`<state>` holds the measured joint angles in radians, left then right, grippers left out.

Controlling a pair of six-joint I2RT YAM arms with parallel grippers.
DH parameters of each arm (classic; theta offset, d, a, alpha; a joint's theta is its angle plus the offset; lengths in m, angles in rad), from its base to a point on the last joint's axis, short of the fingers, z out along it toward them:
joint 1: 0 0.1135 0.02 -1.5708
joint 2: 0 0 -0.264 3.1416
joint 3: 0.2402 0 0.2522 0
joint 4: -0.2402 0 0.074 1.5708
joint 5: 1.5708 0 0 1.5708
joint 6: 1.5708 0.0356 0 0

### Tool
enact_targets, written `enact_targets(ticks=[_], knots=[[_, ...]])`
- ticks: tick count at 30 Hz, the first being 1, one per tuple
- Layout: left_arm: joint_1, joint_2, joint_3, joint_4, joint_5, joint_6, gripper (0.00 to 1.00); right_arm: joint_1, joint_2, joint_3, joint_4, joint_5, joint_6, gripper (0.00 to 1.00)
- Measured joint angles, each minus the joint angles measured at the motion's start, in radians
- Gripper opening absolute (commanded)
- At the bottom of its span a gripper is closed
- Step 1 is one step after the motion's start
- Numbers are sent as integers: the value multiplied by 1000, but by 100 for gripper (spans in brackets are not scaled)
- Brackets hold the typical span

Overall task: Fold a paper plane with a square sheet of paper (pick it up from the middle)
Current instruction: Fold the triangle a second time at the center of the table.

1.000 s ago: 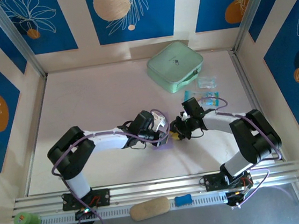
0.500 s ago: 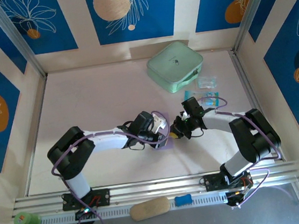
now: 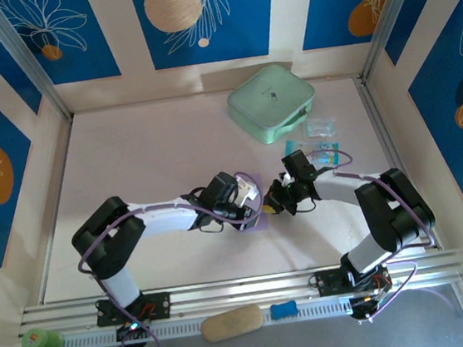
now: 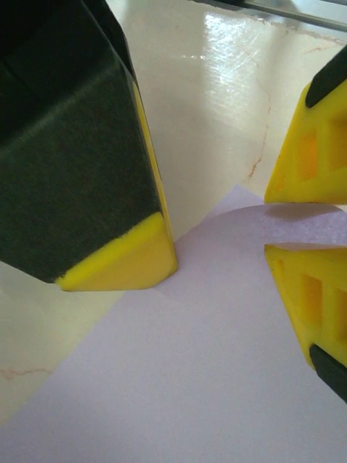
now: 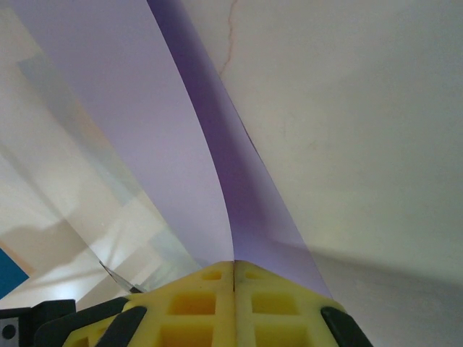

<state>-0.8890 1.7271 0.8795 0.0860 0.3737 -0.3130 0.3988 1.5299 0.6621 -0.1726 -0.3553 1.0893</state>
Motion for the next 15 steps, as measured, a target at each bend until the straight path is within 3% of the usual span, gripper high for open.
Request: enact_targets(ticks=[6, 15], knots=[[0, -18, 0, 33, 0, -3, 14, 0, 0, 0, 0, 0, 0, 4], [2, -18, 0, 25, -2, 2, 24, 0, 0, 0, 0, 0, 0, 4]])
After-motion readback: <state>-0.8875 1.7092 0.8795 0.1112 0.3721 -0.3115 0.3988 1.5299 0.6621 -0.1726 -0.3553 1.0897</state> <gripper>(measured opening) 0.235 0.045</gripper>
